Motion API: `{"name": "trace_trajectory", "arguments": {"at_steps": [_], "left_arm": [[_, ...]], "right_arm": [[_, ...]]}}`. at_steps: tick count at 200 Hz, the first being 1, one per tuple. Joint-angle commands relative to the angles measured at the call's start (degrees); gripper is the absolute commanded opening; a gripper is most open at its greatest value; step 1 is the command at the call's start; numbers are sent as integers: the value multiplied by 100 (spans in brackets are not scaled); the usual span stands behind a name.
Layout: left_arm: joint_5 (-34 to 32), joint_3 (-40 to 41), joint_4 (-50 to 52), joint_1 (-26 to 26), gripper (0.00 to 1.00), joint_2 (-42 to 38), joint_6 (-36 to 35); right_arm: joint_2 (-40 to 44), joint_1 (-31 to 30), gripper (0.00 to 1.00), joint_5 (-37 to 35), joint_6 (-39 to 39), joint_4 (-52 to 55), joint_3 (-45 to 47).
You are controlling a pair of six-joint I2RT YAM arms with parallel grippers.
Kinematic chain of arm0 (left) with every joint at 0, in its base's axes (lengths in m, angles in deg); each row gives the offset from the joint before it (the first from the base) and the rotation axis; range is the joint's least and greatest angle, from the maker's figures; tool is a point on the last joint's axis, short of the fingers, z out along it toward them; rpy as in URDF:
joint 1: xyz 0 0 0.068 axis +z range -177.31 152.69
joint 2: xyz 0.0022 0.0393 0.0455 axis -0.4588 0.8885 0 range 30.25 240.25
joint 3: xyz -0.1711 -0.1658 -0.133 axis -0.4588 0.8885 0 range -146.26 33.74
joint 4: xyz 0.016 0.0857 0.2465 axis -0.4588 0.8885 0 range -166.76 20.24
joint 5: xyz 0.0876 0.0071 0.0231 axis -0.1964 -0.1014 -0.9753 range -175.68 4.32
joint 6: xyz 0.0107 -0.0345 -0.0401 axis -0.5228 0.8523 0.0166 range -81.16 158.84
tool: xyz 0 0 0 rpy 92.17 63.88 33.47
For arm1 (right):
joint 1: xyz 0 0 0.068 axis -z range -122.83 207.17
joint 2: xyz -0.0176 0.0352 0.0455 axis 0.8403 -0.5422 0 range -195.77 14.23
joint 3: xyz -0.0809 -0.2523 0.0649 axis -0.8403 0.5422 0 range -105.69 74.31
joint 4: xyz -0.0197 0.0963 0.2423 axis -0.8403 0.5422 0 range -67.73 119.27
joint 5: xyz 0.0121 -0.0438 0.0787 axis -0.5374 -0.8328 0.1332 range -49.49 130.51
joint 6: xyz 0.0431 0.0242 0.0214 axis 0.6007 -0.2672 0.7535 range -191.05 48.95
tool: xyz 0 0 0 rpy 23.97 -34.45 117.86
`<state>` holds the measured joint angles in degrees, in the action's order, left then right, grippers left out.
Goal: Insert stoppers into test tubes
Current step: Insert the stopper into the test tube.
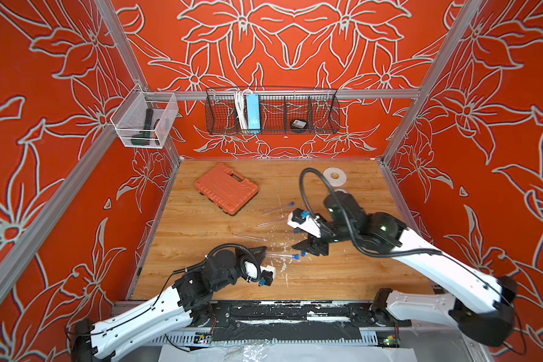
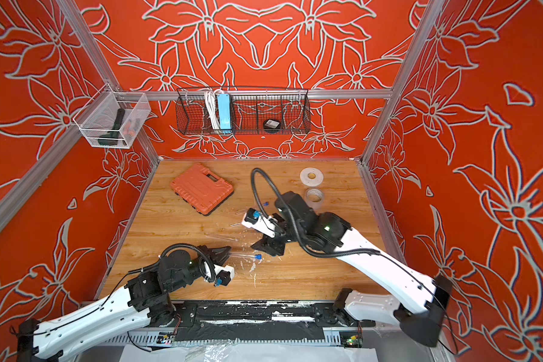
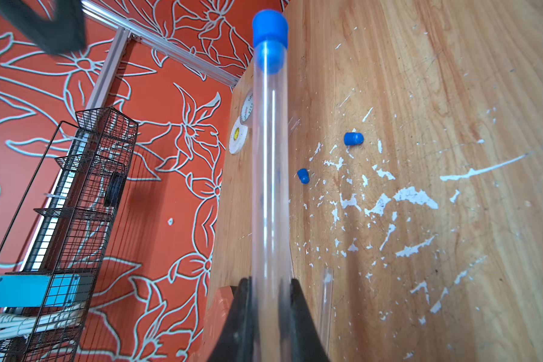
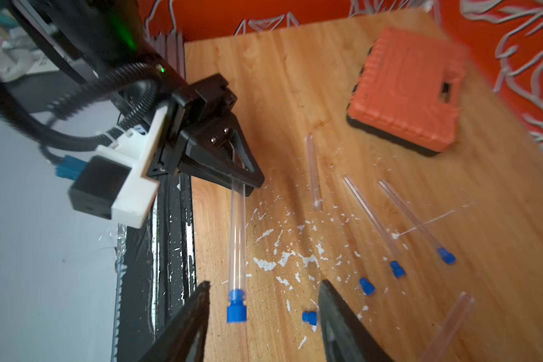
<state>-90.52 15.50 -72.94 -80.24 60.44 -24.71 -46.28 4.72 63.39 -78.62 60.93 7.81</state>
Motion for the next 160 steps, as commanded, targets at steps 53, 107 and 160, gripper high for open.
{"name": "trace_trajectory", "arguments": {"at_steps": [53, 107, 160], "left_arm": [[970, -474, -900, 69, 0, 35, 2211], [2255, -107, -1955, 683, 0, -115, 2879], [2470, 50, -2060, 837, 0, -244, 2944]], "right_arm": [[1653, 1318, 45, 493, 4304, -192, 859], [1617, 1388, 30, 2300, 5933, -2356, 1551], [1328, 1351, 35, 2750, 6318, -3219, 1711]]}}
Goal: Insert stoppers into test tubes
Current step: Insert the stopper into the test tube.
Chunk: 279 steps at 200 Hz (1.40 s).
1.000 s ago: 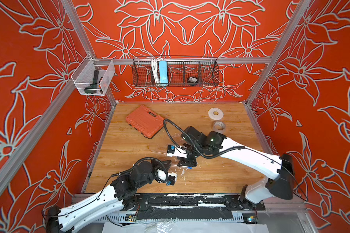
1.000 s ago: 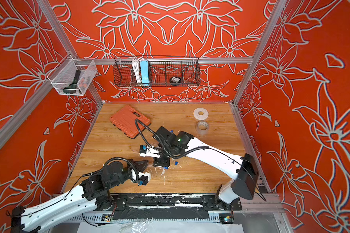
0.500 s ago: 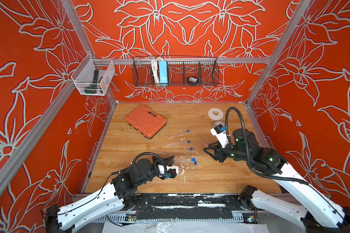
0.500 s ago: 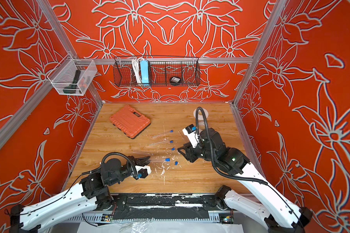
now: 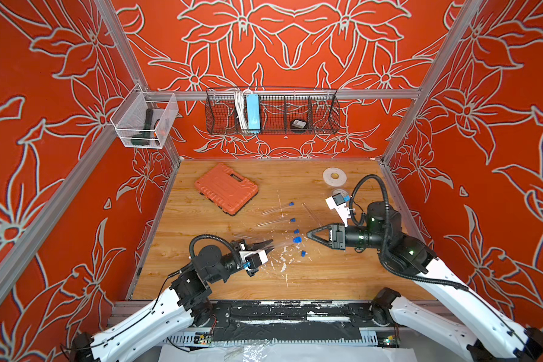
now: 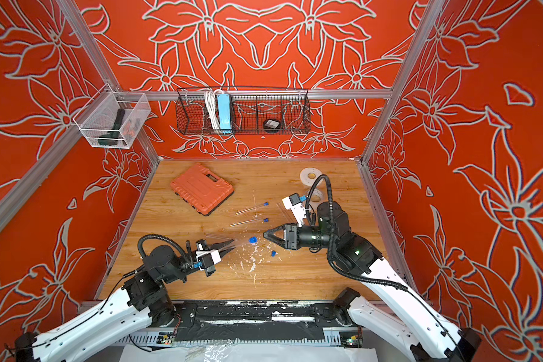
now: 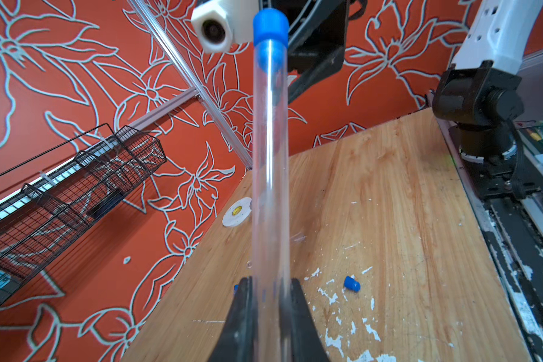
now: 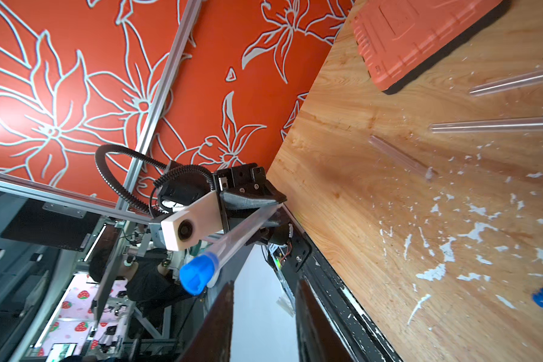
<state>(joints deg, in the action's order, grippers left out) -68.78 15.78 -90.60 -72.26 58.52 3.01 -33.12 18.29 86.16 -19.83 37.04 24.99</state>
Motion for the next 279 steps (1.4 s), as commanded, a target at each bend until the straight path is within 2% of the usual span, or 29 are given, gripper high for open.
{"name": "trace_trajectory", "arguments": {"at_steps": [1, 135, 162, 186, 212, 279], "left_arm": [[296, 25, -294, 39, 0, -55, 173], [407, 20, -357, 231, 0, 62, 321], [367, 13, -381, 265, 0, 60, 394], [399, -71, -391, 300, 0, 60, 556], [523, -101, -467, 327, 0, 113, 643], [759, -64, -683, 404, 0, 162, 823]], "right_arm": [[5, -11, 35, 476, 444, -841, -7], [-264, -437, 32, 540, 239, -932, -75], [-135, -389, 41, 134, 290, -886, -63], [-118, -365, 47, 285, 653, -1449, -16], [-238, -372, 48, 529, 897, -1811, -34], [-451, -408, 35, 573, 900, -1901, -11]]}}
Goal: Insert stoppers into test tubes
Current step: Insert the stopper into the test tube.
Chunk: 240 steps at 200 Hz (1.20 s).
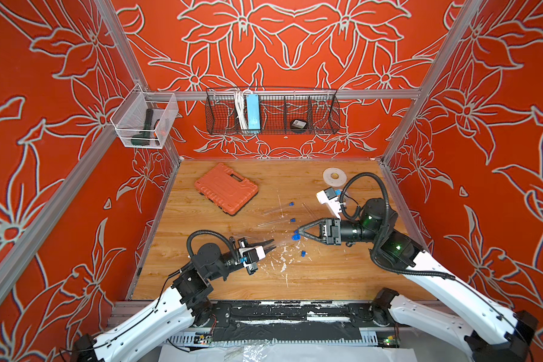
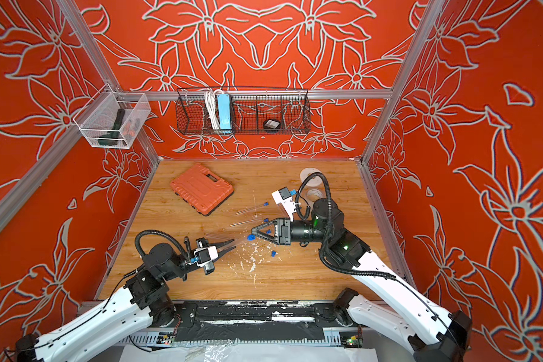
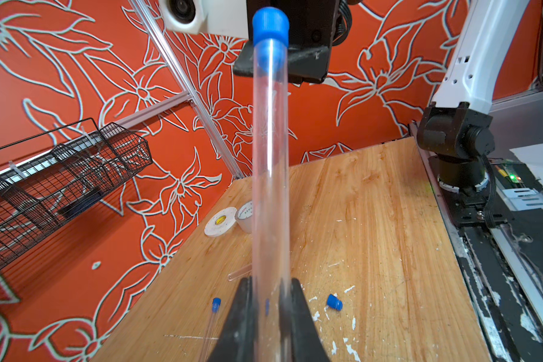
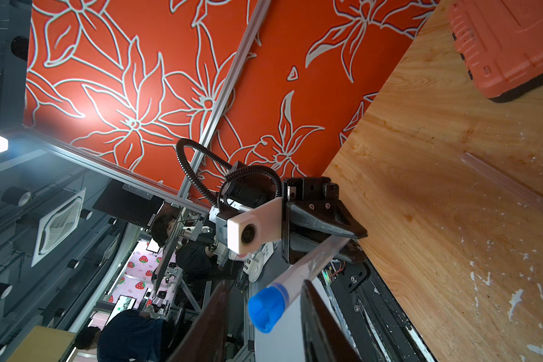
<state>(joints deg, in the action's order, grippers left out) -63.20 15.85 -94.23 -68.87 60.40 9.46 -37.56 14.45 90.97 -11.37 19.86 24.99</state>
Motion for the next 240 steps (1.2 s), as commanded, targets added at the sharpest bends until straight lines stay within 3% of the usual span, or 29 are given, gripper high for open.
{"name": "trace_trajectory", "arguments": {"at_steps": [1, 167, 240], "left_arm": [[203, -68, -324, 67, 0, -26, 187], [625, -19, -804, 219, 0, 74, 581], [953, 110, -1818, 219, 0, -24, 801]], "right_arm": [[-7, -20, 35, 90, 53, -173, -9], [-377, -240, 27, 284, 50, -618, -60], [-752, -325, 26, 239, 88, -721, 178]]}}
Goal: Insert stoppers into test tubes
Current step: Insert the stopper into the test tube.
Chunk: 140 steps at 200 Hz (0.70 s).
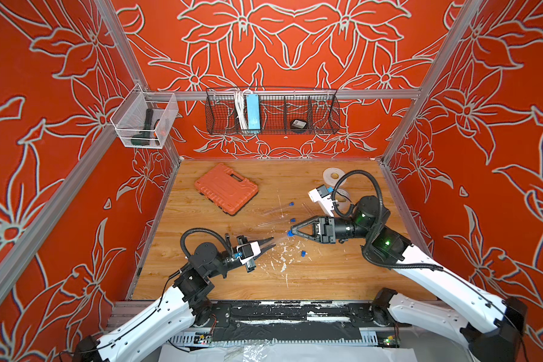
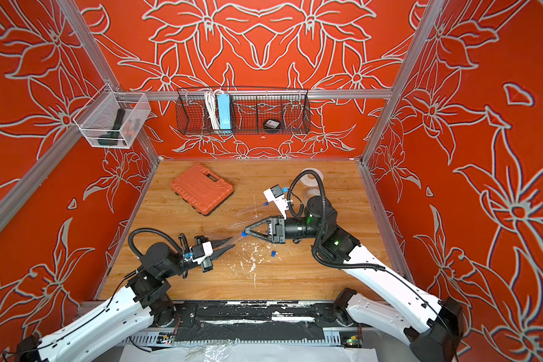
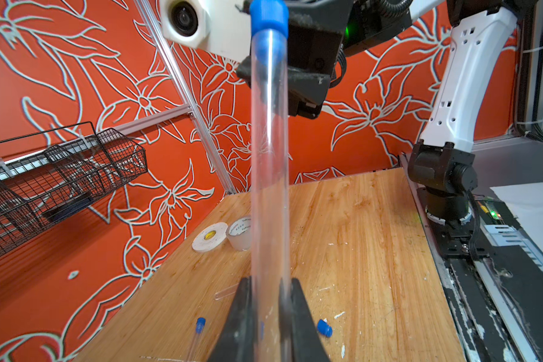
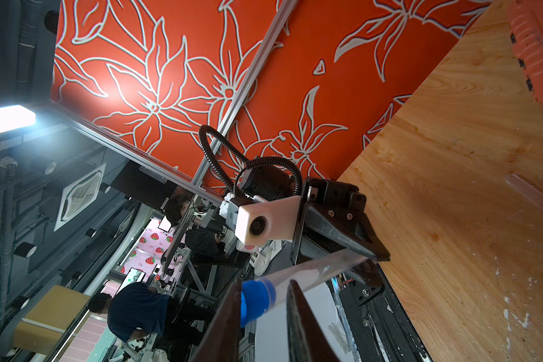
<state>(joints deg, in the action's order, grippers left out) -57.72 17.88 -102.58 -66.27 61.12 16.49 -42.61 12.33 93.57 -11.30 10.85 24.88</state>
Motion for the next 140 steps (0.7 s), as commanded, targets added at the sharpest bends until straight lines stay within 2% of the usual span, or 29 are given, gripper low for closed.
{"name": "trace_trajectory", "arguments": {"at_steps": [1, 71, 140], "left_arm": [[404, -93, -993, -42, 0, -97, 98], [376, -150, -1559, -42, 0, -66, 393], [446, -339, -1559, -44, 0, -81, 310]], "right_arm": [[-253, -113, 26, -23, 77, 177, 193], [-527, -133, 26, -86, -235, 462, 316], [-734, -137, 24, -138, -658, 1115, 146]]}}
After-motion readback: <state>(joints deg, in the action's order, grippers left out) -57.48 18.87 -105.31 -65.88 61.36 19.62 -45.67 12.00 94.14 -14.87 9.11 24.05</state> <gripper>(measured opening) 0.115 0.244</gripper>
